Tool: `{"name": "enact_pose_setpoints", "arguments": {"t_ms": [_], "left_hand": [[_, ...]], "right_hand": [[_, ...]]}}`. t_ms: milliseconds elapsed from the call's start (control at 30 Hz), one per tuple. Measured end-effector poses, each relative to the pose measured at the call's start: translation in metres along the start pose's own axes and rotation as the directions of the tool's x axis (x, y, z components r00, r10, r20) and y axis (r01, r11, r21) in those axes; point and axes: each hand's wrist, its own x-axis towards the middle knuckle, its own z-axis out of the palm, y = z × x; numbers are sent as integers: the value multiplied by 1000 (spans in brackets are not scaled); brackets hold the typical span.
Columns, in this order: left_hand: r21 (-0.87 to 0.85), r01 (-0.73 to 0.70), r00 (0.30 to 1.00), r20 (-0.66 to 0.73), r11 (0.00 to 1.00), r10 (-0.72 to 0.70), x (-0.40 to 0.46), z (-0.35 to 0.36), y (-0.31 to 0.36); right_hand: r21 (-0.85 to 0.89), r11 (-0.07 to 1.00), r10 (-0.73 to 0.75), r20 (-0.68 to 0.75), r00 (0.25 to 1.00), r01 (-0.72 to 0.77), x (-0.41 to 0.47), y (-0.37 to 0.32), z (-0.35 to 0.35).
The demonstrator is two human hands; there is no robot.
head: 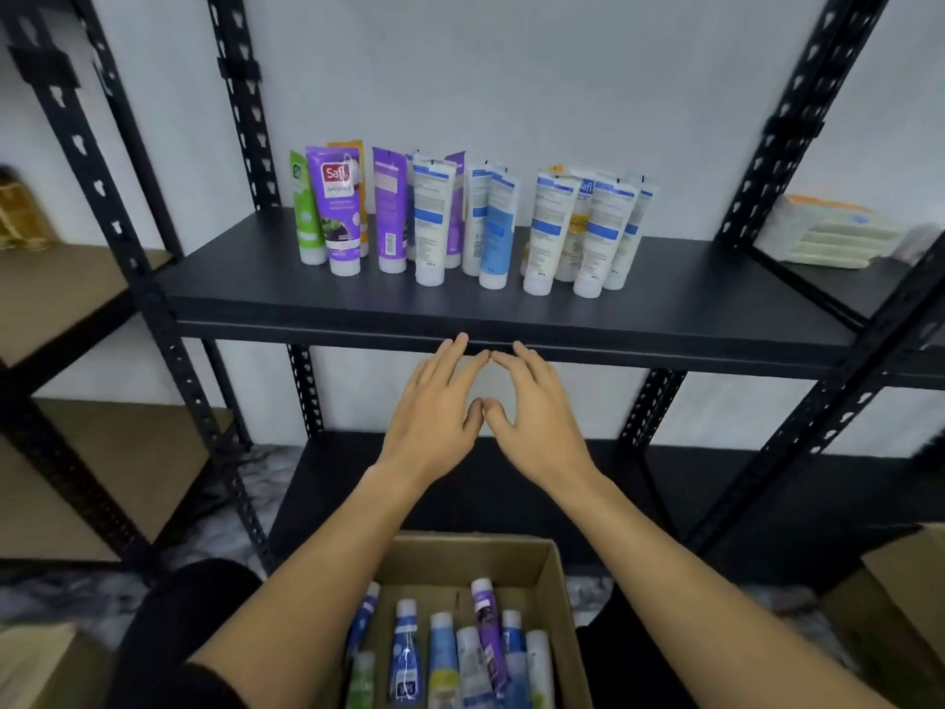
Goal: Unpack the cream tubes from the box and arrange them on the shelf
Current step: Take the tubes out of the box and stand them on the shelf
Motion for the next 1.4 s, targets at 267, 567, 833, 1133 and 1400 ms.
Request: {"name": "enact_pose_setpoints", "arguments": {"t_ms": [267, 567, 833, 1133, 1400], "left_hand": [[-13, 235, 963, 136, 972, -231, -78, 35, -59], [38, 395, 843, 381, 918, -379, -144, 91, -81], [-15, 270, 763, 613, 963, -204, -188, 146, -77], [65, 206, 624, 760, 976, -183, -204, 186, -97], [34, 22, 561, 827, 999, -40, -209, 223, -110]], "right_hand": [[-61, 991, 133, 265, 955, -121, -49, 30, 72], [-164, 923, 382, 512, 769, -349, -101, 90, 125], [-270, 858, 504, 608, 613, -437, -128, 125, 160], [-342, 813, 569, 640, 517, -472, -137, 156, 187], [-437, 805, 590, 654, 473, -401, -141, 167, 210]]}}
